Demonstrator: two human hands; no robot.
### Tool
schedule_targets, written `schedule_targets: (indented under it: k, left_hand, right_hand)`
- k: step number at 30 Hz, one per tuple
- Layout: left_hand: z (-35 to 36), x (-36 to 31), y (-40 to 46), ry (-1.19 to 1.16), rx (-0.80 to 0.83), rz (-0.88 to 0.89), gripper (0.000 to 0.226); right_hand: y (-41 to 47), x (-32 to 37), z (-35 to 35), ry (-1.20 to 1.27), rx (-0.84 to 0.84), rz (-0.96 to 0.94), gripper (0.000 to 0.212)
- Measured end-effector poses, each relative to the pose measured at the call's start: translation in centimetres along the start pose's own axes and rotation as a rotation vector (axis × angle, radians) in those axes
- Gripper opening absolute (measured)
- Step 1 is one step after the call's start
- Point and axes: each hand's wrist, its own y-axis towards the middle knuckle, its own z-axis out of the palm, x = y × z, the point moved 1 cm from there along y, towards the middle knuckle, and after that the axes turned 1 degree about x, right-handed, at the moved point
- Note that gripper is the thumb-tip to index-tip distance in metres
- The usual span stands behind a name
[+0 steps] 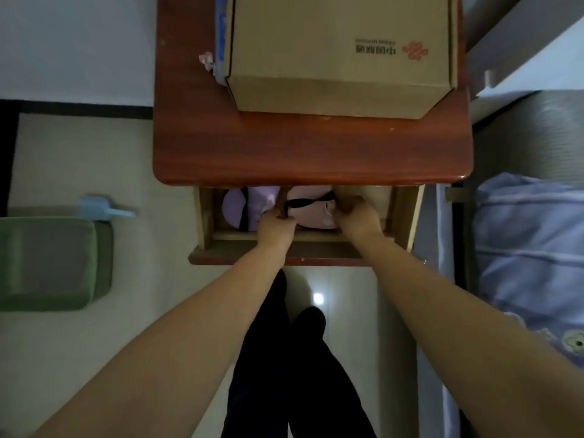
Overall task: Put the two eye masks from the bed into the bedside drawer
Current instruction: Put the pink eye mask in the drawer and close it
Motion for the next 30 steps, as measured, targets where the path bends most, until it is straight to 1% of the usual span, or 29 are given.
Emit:
schedule_targets:
  k: [1, 2, 3, 4, 6, 8, 9, 10, 12, 13, 15, 16, 19, 22, 25, 30]
  left_hand:
    - [-0.5, -0.1, -0.8, 0.015, 0.03, -0.019, 0.025]
    - [-1.0, -0.1, -1.3, -0.052, 0.043, -0.062, 0.027]
    - [-1.6, 0.1, -1.9, -0.157, 0.073, -0.128, 0.021]
    - [-2.4, 0.4, -2.6, -0.25, 0.087, -0.201, 0.015]
    - [-4.2, 1.6, -5.0, -0.307, 0.151, -0.318, 0.025]
    - [-5.8, 3.1, -6.5, -0.406, 0.15, -0.445, 0.031]
    - [-6.3, 3.5, -7.1, -0.5, 0.141, -0.506, 0.034]
    - [-6.9, 3.6, -7.1, -0.584, 0.094, -0.537, 0.035]
    - [-7.9, 3.3, -6.5, -0.753, 0.021, -0.506, 0.023]
    - [-8.2, 2.9, -6.3, -0.854, 0.008, -0.484, 0.023]
    - [-8.7, 2.2, -6.3, -1.048, -0.011, -0.461, 0.042]
    - [-8.9, 1.8, -6.5, -1.084, -0.009, -0.447, 0.047]
    - [-9.4, 0.6, -7.6, -1.116, 0.049, -0.413, 0.052]
    - [-10.0, -1.1, -8.1, -1.113, 0.066, -0.398, 0.045]
    - [-10.1, -2.7, -8.2, -1.126, 0.115, -0.389, 0.053]
    - [-9.9, -6.0, -6.5, -1.162, 0.165, -0.275, 0.058]
  right_hand:
    - [-1.1, -0.3, -0.6, 0.066, 0.005, 0.04, 0.023]
    - [-2.4, -0.5, -1.2, 0.185, 0.031, 0.093, 0.023]
    - [-3.8, -1.0, -1.7, 0.35, 0.076, 0.151, 0.022]
    - [-5.4, -1.3, -2.2, 0.511, 0.143, 0.203, 0.021]
    - [-8.9, -2.0, -2.9, 0.717, 0.332, 0.319, 0.022]
    - [-11.2, -3.1, -2.6, 0.873, 0.48, 0.472, 0.024]
    - [-11.7, -3.6, -2.3, 0.987, 0.504, 0.542, 0.028]
    - [-12.0, -3.9, -2.1, 1.129, 0.492, 0.591, 0.032]
    - [-11.7, -3.9, -2.0, 1.382, 0.414, 0.614, 0.039]
    - [-11.5, -3.7, -2.0, 1.448, 0.384, 0.597, 0.04]
    - [-11.4, -3.2, -2.1, 1.474, 0.339, 0.548, 0.041]
    - [-11.6, -2.9, -2.3, 1.467, 0.33, 0.524, 0.041]
    - [-12.0, -2.0, -3.5, 1.469, 0.331, 0.467, 0.042]
    - [-11.9, -1.0, -5.0, 1.475, 0.339, 0.443, 0.042]
    - [-10.9, -0.2, -6.0, 1.505, 0.295, 0.425, 0.042]
    - [-7.2, 2.3, -6.8, 1.566, 0.244, 0.389, 0.028]
